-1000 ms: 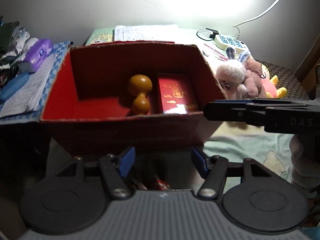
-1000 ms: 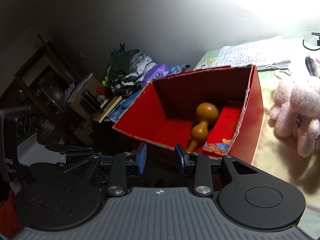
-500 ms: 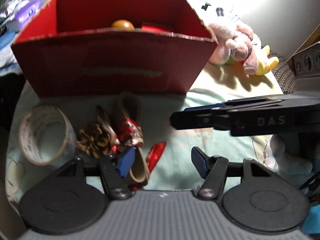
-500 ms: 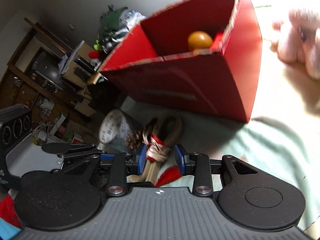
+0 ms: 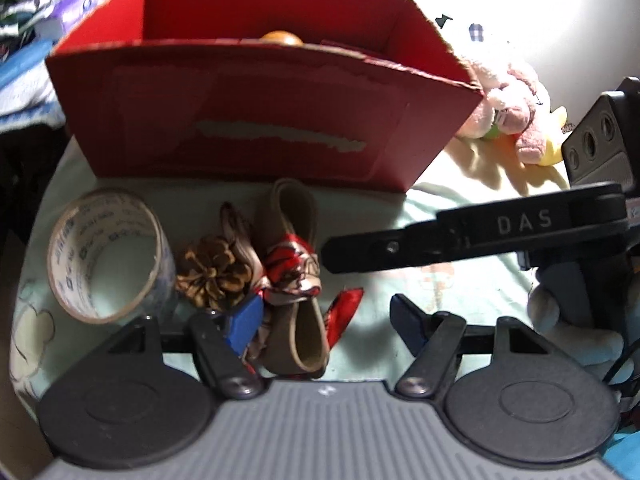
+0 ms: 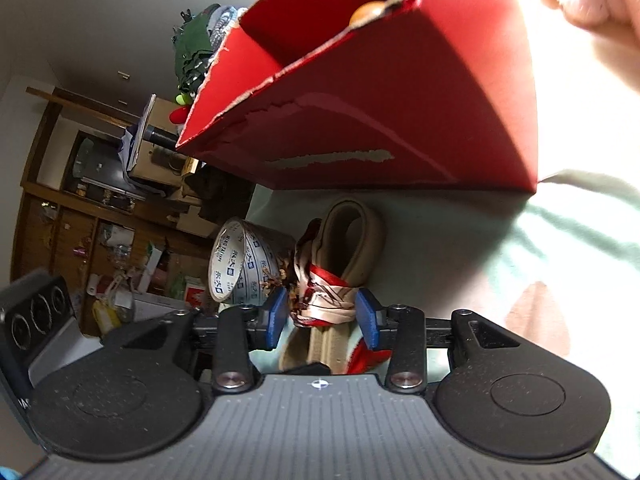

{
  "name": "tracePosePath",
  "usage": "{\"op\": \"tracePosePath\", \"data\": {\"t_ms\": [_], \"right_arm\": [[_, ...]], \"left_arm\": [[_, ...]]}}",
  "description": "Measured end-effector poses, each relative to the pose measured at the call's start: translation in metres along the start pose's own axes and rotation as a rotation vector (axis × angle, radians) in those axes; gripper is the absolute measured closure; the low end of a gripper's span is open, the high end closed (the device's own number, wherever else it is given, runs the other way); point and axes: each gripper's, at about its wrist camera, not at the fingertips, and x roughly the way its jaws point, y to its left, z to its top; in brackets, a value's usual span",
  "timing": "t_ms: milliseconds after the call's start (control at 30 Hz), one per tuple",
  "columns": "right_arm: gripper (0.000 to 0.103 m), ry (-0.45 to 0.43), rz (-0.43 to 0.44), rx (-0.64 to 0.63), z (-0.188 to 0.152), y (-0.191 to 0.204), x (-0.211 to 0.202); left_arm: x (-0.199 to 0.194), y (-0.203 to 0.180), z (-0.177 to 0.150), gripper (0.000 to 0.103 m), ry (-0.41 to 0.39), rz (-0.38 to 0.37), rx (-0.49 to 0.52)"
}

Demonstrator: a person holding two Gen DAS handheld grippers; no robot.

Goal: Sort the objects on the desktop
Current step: 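Grasp the beige strap tied with red ribbon with the right tool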

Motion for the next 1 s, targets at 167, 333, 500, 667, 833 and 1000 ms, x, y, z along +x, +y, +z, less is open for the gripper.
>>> {"op": "tracePosePath", "data": {"t_ms": [167,333,500,667,833,1000], "right_arm": [[0.056,0.02,-0.045,-0.007,0.002,0.006,0.013],[0.059,0.037,-0.075,-0.005,0.002,0.007,0.022],[0.074,0.041,-0.059,0.037,0.001,-0.008,0.013],[0.078,0.025,-0.053,0.081,-0.001,-0.022,-0.003],[0.079,-0.022,-0.078,0.119,-0.004,-0.029,-0.022],[0.077,-0.04,-0.08,0.148,-0.006,-0.039,-0.032]], "left_arm": [[0.009,0.0,0.002,0.031,0.005,0.009,-0.005],[0.012,0.003,0.003,0.031,0.024,-0.015,-0.017],[0.011,0.004,0.007,0.031,0.033,-0.03,-0.006],[0.013,0.001,0.013,0.027,0.036,-0.037,0.017],[0.025,0.001,0.015,0.024,0.065,-0.044,0.029],[0.033,-0.009,0.02,0.024,0.076,-0.103,0.042]]}}
